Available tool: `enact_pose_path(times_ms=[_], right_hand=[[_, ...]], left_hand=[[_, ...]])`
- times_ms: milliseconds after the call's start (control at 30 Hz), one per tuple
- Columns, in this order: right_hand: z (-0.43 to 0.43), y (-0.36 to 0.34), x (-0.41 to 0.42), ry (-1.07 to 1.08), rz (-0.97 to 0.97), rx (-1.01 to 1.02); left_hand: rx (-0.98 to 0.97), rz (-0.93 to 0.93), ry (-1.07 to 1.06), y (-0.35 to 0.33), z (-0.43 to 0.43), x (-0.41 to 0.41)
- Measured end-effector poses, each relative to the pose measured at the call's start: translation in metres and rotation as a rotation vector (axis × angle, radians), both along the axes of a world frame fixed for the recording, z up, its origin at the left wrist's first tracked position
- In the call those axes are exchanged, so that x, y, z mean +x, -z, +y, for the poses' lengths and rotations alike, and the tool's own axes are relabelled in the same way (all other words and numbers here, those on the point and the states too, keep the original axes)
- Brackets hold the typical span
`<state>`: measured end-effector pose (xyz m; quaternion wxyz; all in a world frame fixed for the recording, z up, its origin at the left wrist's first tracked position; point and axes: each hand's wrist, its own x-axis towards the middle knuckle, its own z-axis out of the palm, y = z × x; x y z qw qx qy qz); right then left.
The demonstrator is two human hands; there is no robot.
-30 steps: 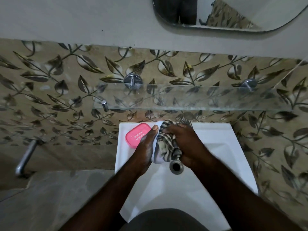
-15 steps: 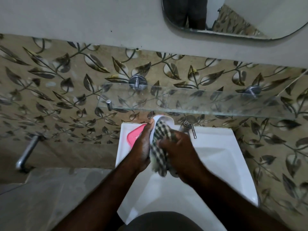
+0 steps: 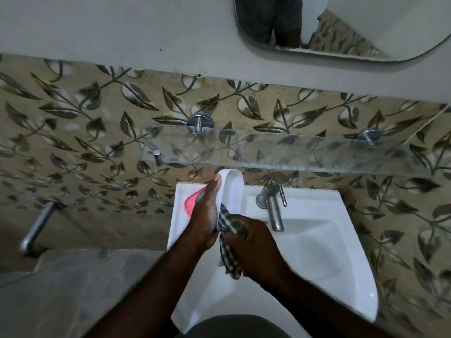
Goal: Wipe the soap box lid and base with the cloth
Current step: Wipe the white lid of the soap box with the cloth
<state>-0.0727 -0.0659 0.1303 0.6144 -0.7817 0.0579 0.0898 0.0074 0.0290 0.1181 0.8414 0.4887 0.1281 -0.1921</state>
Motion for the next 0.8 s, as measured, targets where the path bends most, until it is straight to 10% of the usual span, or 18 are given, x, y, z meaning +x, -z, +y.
enact_pose_path(times_ms=[167,367,533,800], right_hand=[[-0.027,0.024,0.003,-0.245,-0.299,-0.895],[-0.010,-0.004,0.004,-0.028,0.122,0.014],[-0.029,0.032,-0.004,-0.223,-0.351,-0.750],[-0.002,-0.007,0.001,0.017,0.006,-0.024]], left_hand=[[0.027,0.004,0.005,0.003,-0.005,-0.005],[0.072,-0.055,-0.069,0.004,-0.010,-0.008],[0.041,0.025,-0.068,0.000,-0.007,-0.009],[0.028,-0.016,-0.055,-0.006,-0.006,-0.005]])
